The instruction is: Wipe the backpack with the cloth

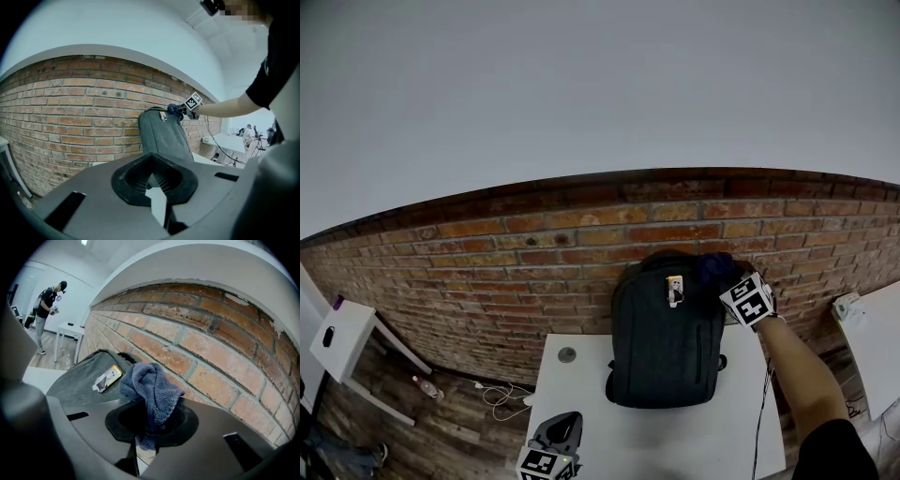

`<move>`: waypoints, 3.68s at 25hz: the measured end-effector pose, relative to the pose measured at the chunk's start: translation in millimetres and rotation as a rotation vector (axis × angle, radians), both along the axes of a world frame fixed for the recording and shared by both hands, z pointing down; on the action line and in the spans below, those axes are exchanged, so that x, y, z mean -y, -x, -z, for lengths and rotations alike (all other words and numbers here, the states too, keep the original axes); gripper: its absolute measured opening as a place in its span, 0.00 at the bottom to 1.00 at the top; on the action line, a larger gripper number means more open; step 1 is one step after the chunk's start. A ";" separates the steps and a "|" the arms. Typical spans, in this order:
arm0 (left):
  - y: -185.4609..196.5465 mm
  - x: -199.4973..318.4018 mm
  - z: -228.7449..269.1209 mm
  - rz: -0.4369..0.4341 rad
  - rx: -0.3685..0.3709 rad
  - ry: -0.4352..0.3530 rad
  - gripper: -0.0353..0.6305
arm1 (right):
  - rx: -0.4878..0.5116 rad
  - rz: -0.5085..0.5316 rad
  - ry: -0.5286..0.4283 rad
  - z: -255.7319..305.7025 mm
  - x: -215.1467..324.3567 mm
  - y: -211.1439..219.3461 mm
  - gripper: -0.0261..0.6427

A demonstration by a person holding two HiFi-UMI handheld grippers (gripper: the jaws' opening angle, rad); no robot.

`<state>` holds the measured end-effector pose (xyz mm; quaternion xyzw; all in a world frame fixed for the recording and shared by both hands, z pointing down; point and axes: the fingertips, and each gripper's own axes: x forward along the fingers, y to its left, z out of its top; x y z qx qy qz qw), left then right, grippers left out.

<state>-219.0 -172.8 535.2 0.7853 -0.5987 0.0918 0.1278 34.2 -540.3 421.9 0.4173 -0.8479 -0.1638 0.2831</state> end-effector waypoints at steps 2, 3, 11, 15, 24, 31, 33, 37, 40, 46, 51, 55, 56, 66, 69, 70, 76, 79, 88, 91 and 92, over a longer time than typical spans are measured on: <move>3.6 1.2 -0.4 0.008 0.000 0.003 0.03 | 0.014 0.020 -0.009 6.0 1.5 12.5 0.12; 5.5 1.7 -1.0 0.012 0.000 0.005 0.03 | 0.022 0.030 -0.008 7.4 1.4 20.1 0.12; 12.0 9.5 -5.8 0.016 -0.001 0.013 0.03 | 0.094 0.102 -0.016 17.1 -3.7 89.8 0.12; 15.9 15.5 -7.5 0.018 0.006 0.021 0.03 | 0.094 0.147 -0.024 16.4 -9.7 121.7 0.12; 14.6 18.9 -10.8 0.020 0.024 0.027 0.03 | -0.030 0.307 -0.056 1.9 -41.9 204.5 0.12; 22.9 7.4 -10.5 0.053 0.027 0.027 0.03 | -0.077 0.334 -0.067 -6.7 -52.0 223.0 0.12; 24.9 6.1 -9.1 0.059 0.032 0.024 0.03 | -0.068 0.318 -0.057 -5.7 -50.2 220.5 0.12; 19.4 5.6 -6.1 0.054 0.043 0.013 0.03 | -0.067 0.264 -0.066 -2.2 -43.8 209.8 0.12; 13.1 4.9 -5.0 0.045 0.044 0.008 0.03 | -0.071 0.205 -0.084 2.6 -30.0 188.7 0.12; 3.7 6.1 -10.1 0.040 0.034 0.015 0.03 | 0.020 0.065 -0.007 12.8 -0.4 122.8 0.12; -10.4 16.3 -5.8 0.003 0.043 0.004 0.03 | 0.034 -0.031 0.014 6.8 12.0 67.9 0.12; -20.6 23.4 -2.5 -0.025 0.049 -0.004 0.03 | 0.023 -0.089 0.015 -0.2 16.2 28.1 0.12; -23.1 24.5 -2.3 -0.030 0.048 -0.004 0.03 | 0.026 -0.100 0.020 -1.8 16.7 18.9 0.12; -33.2 27.2 -1.7 -0.064 0.051 -0.002 0.03 | -0.061 -0.172 0.069 -39.5 16.5 -43.3 0.12; -31.3 26.6 -1.0 -0.062 0.051 -0.005 0.03 | -0.073 -0.154 0.051 -36.1 15.8 -40.4 0.12; -30.6 26.3 -1.0 -0.060 0.050 -0.006 0.03 | -0.061 -0.147 0.047 -32.3 15.1 -36.6 0.12; -28.4 26.2 0.4 -0.063 0.057 -0.018 0.03 | -0.062 -0.068 -0.028 -1.6 10.5 4.4 0.12; -21.4 23.5 3.3 -0.047 0.057 -0.026 0.03 | -0.127 0.015 -0.083 7.7 3.6 38.3 0.12; 2.4 3.8 9.5 0.013 0.030 -0.030 0.03 | -0.208 0.138 -0.141 8.8 -9.3 141.1 0.12; 7.4 -2.1 13.1 0.031 -0.014 -0.033 0.03 | -0.244 0.194 -0.156 3.2 -21.5 174.1 0.12; 8.2 -3.1 14.2 0.034 -0.025 -0.034 0.03 | -0.262 0.209 -0.164 0.9 -25.2 184.2 0.12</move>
